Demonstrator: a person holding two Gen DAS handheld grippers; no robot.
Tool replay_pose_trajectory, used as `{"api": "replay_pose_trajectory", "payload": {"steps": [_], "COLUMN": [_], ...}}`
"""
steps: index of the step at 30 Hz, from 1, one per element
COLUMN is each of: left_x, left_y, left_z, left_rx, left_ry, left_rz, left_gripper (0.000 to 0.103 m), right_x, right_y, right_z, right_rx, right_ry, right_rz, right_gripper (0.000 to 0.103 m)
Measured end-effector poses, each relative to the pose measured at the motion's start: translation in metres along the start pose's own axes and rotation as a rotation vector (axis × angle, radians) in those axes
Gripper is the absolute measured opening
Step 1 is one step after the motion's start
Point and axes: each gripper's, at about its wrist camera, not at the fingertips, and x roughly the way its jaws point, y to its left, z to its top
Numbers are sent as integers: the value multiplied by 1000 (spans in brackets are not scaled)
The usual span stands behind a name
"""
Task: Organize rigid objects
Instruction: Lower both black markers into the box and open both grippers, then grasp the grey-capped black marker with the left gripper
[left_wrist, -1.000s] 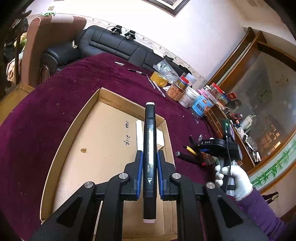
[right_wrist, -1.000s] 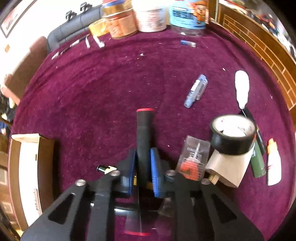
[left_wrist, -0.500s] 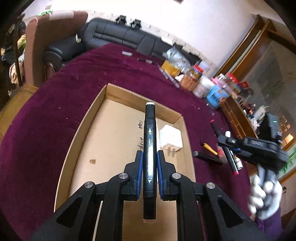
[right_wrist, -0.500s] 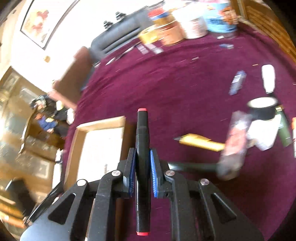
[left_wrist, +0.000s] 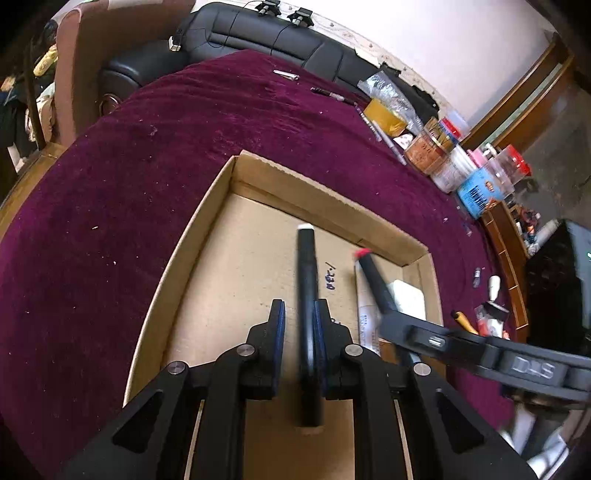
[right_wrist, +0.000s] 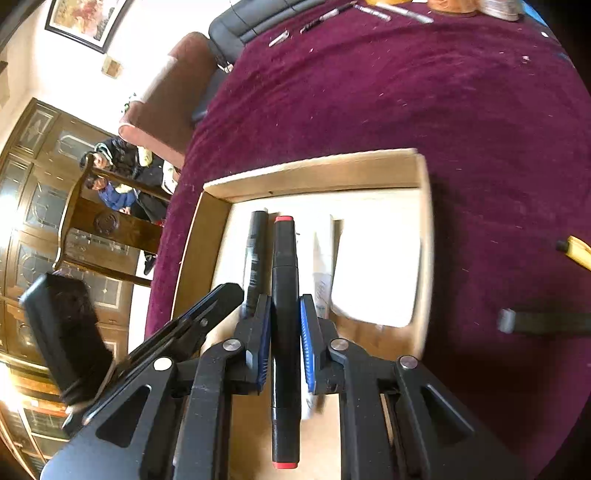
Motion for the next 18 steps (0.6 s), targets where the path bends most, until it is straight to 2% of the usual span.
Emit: {"api": "replay_pose_trajectory", "payload": {"steps": [1,3,7,9,15,18], "left_x": [-3,-10,-27,-36,-55,-64], "left_y": [1,3,9,9,4,-7], "left_z": [-1,-1,-1,-4,-14,-21], "left_rx": [0,-11,-49,-63,-88,-79], "left_ry": [-6,-19,-53,-76,-109,-114], "left_rz": [-4,-4,-34,-40,-63,-81], "left_gripper": [20,41,47,55,59,59], "right_x": [3,8,6,2,-35,-80], "right_y": [3,6,6,5,-2,-7], "right_z": [2,6,4,3,-6,-16], "right_rx": [-6,-15,-33,-39,-87,-162], "right_ry": [3,13,-12,-26,-98,-203], "right_rz": [-7,-19,-69,-88,-107,-167], "right_gripper": [13,13,15,15,15,15]}}
